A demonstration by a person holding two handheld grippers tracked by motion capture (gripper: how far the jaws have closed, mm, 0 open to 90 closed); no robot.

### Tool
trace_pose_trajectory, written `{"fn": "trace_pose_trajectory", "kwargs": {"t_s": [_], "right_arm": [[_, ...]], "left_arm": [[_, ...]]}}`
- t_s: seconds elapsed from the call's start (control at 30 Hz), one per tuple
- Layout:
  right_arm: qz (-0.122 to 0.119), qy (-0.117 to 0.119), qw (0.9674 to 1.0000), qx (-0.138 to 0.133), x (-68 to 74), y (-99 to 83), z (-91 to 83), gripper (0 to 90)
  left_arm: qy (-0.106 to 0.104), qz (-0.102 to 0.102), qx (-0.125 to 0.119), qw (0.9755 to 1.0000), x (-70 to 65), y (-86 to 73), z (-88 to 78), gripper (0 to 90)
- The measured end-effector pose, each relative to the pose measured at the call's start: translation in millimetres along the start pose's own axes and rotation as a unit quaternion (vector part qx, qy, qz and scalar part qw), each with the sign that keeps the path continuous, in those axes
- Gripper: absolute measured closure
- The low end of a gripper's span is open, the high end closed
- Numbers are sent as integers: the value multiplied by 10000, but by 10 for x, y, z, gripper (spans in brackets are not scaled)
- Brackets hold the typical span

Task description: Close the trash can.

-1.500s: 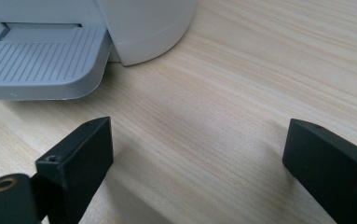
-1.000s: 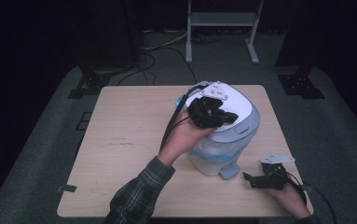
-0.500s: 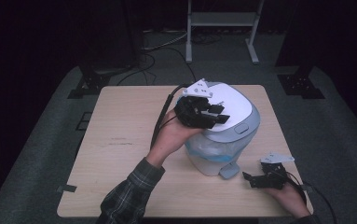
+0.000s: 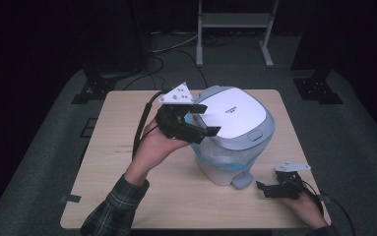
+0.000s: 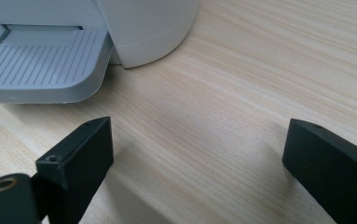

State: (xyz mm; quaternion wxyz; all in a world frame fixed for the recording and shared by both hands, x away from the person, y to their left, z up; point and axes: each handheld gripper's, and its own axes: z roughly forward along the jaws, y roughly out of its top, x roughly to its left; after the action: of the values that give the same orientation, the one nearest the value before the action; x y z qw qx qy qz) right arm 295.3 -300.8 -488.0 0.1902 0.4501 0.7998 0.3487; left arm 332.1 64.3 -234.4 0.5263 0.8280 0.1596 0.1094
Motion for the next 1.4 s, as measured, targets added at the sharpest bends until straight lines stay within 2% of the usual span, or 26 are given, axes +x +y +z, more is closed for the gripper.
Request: {"fn": "trace_pose_trajectory", "kwargs": {"t_s": [0.17,0.2,0.27,0.33,0.4,0.47,0.5,0.53,0.57,0.6,0.63,0.7,1.17,1.37,1.4], "right_arm": [[0,-1,10000,0,0,0,0,75],[0,-1,10000,0,0,0,0,75],[-1,0,10000,-1,0,0,0,75],[1,-1,10000,0,0,0,0,75],[0,-1,10000,0,0,0,0,75],[0,-1,10000,1,0,0,0,75],[0,-1,10000,1,0,0,0,75],[1,0,10000,0,0,0,0,75],[1,0,10000,0,0,0,0,75],[0,-1,10000,0,0,0,0,75],[0,-1,10000,0,0,0,0,75],[1,0,10000,1,0,0,0,75],[0,-3,10000,2,0,0,-1,75],[5,-9,10000,3,1,-1,-1,75],[4,-10,10000,1,1,-1,-1,75]], "left_arm": [[86,-30,-12,10000,-6,-94,-91,190],[139,3,-30,9999,-10,-163,-134,180],[169,2,-48,9998,-12,-199,-150,165],[258,0,-74,9996,-8,-310,-184,118],[285,4,-52,9996,-5,-340,-194,99],[329,-44,-72,9994,4,-463,-217,91],[329,-44,-72,9994,4,-463,-217,81],[372,-69,-68,9993,7,-551,-227,77],[372,-69,-68,9993,7,-551,-227,75],[412,-86,-73,9991,6,-638,-229,56],[412,-86,-73,9991,6,-638,-229,42],[457,-77,-77,9989,5,-766,-224,27],[577,-86,-93,9983,31,-1263,-215,21],[666,-274,42,9974,51,-1541,-203,22],[686,-333,148,9970,56,-1650,-198,21]]}}
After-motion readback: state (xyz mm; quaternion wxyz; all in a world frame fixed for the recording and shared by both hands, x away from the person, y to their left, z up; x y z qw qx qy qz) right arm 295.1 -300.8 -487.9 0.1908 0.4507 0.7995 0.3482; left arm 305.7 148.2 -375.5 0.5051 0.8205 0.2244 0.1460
